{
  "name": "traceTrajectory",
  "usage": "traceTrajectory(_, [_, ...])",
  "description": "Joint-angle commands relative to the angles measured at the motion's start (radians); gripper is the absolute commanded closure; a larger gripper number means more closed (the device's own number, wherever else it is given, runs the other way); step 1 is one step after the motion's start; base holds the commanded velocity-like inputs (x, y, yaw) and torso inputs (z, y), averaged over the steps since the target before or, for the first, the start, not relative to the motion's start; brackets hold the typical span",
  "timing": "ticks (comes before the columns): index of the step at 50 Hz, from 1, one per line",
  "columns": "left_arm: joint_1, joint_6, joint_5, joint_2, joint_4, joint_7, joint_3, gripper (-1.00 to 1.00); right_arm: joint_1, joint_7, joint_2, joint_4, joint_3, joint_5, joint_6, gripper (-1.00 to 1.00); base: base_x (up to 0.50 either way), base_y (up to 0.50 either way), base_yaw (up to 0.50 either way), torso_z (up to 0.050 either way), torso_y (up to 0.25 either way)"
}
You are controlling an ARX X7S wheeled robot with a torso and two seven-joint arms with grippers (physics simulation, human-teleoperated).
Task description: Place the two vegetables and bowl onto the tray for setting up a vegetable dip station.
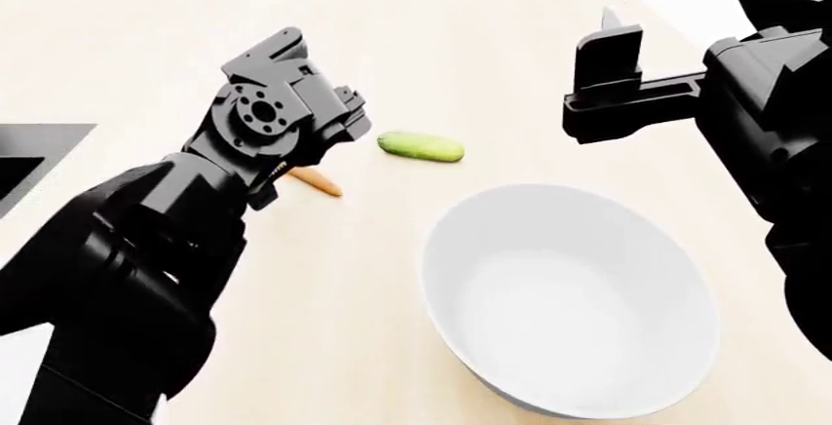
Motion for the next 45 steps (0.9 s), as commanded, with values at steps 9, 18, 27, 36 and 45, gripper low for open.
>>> traceTrajectory(9, [-0.015, 0.040, -0.271, -0.002, -0.028, 0.038, 0.255, -1.00, 0.007, -0.005, 0.000, -0.002, -0.013, -0.003, -0.010, -1.00, 0.00, 0.00, 0.00, 0.000, 0.000])
traceTrajectory(18, [-0.010, 0.059, -0.406, -0.002, -0.029, 0.050, 0.378, -1.00, 0.016, -0.009, -0.001, -0.003, -0.018, -0.004, -0.013, -1.00, 0.00, 0.00, 0.00, 0.000, 0.000])
traceTrajectory(27, [-0.010, 0.097, -0.538, -0.003, -0.029, 0.053, 0.533, 1.00, 0.021, -0.014, 0.003, -0.003, -0.019, -0.007, -0.017, -1.00, 0.00, 0.00, 0.00, 0.000, 0.000])
traceTrajectory(36, [-0.030, 0.109, -0.654, -0.005, -0.029, 0.076, 0.656, 1.00, 0.028, -0.011, 0.004, -0.007, -0.024, -0.003, -0.022, -1.00, 0.00, 0.00, 0.00, 0.000, 0.000])
traceTrajectory(45, [-0.066, 0.114, -0.740, -0.012, -0.028, 0.097, 0.742, 1.00, 0.036, -0.006, 0.004, -0.009, -0.030, 0.002, -0.027, -1.00, 0.00, 0.00, 0.00, 0.000, 0.000])
